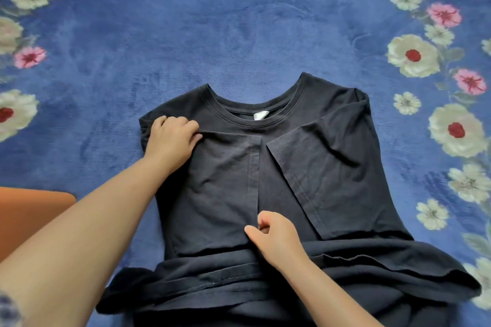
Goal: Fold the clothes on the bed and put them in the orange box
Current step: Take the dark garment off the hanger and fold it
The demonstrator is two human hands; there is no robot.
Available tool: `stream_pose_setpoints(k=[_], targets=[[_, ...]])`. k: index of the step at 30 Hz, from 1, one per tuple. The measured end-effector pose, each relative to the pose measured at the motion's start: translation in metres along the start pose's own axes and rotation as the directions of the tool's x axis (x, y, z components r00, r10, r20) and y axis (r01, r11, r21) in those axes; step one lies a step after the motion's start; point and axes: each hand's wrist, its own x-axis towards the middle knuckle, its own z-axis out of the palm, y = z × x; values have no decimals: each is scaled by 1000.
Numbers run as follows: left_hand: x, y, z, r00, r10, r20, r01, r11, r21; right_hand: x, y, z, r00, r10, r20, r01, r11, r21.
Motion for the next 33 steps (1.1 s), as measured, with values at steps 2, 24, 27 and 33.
stream_pose_setpoints(k=[2, 24, 27, 33], targets=[[5, -5, -5, 997, -11, -75, 2, 993, -117, -5, 3, 0, 993, -103, -59, 102, 995, -14], [-83, 71, 31, 894, 125, 429, -214, 963, 166, -35, 85, -76, 827, -458, -326, 289, 844, -452], [-82, 76, 23, 919, 122, 375, -181, 975, 127, -33, 100, -101, 878, -287, -383, 105, 896, -432], [-52, 114, 1, 993, 37, 112, -3, 958, -288, -22, 104, -110, 885, -411, -219, 186, 742, -644]])
